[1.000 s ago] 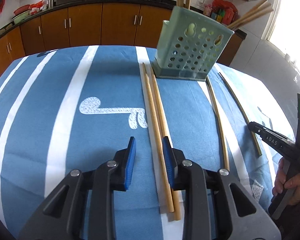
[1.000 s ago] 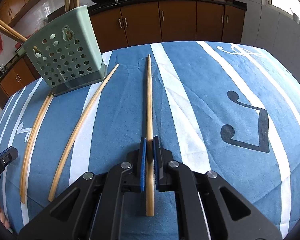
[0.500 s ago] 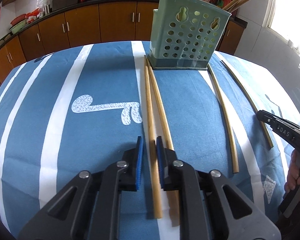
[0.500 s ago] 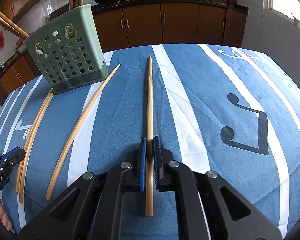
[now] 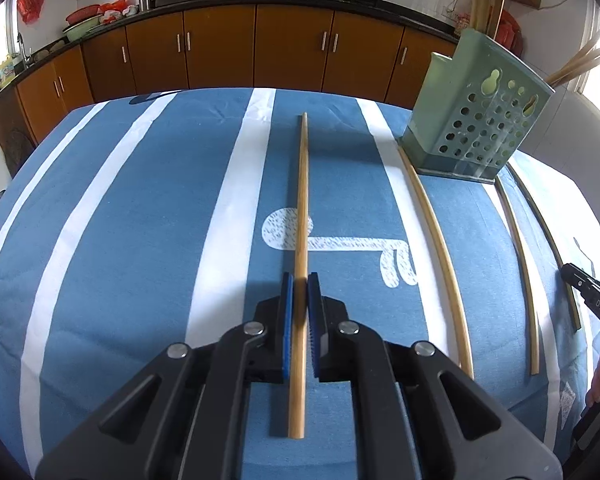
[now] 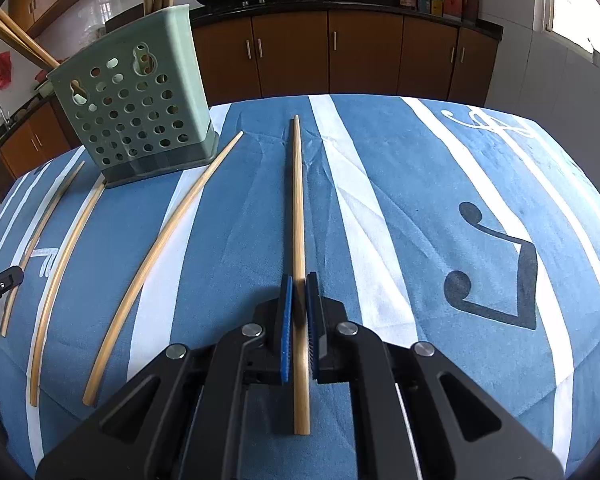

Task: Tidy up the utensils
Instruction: 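Close the right gripper on a chopstick while the left gripper grasps another, then lift the right gripper's chopstick upright while the left gripper lifts its chopstick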

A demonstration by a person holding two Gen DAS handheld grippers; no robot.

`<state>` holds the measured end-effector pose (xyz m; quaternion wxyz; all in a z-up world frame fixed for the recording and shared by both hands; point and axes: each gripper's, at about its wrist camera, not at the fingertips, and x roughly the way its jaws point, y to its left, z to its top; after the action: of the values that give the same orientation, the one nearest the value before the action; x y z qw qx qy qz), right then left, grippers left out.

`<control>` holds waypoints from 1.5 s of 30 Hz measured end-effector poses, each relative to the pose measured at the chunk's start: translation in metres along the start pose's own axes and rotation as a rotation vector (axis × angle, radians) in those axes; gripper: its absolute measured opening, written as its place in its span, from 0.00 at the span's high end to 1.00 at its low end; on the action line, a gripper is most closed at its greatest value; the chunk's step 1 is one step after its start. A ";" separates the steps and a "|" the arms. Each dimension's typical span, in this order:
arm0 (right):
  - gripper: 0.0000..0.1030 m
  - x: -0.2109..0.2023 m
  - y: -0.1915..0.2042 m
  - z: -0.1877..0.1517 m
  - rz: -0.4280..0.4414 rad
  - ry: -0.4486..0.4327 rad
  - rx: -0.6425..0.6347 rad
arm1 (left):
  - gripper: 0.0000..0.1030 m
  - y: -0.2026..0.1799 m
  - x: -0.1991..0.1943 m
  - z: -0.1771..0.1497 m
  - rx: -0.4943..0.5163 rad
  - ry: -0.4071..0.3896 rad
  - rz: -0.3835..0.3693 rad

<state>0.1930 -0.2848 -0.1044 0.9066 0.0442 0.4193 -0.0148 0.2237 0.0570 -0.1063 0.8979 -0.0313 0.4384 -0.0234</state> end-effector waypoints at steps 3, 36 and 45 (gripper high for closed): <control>0.92 0.001 -0.001 0.000 0.003 0.000 0.002 | 0.89 -0.004 -0.001 -0.002 0.017 -0.012 0.007; 0.92 0.000 -0.002 -0.002 0.013 -0.002 0.013 | 0.88 0.001 -0.001 -0.002 -0.007 -0.012 -0.023; 0.92 -0.011 -0.003 -0.016 0.022 0.000 0.014 | 0.84 -0.008 -0.008 -0.012 0.038 -0.010 -0.001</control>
<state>0.1735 -0.2865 -0.1063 0.9064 0.0553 0.4187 -0.0079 0.2097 0.0494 -0.1067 0.9004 -0.0146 0.4336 -0.0318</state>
